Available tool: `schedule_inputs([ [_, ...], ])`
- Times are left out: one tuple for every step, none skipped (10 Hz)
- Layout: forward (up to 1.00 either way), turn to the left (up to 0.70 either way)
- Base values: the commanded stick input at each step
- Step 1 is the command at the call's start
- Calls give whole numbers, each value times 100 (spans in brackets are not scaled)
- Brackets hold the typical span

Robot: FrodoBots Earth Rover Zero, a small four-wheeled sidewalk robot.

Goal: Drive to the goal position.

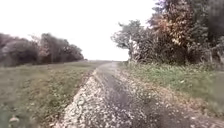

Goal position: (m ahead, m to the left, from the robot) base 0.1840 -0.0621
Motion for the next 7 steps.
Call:
schedule_inputs([
  [85,0],
  [85,-1],
  [85,-1],
  [85,-1],
  [85,-2],
  [85,-2],
  [85,-13],
])
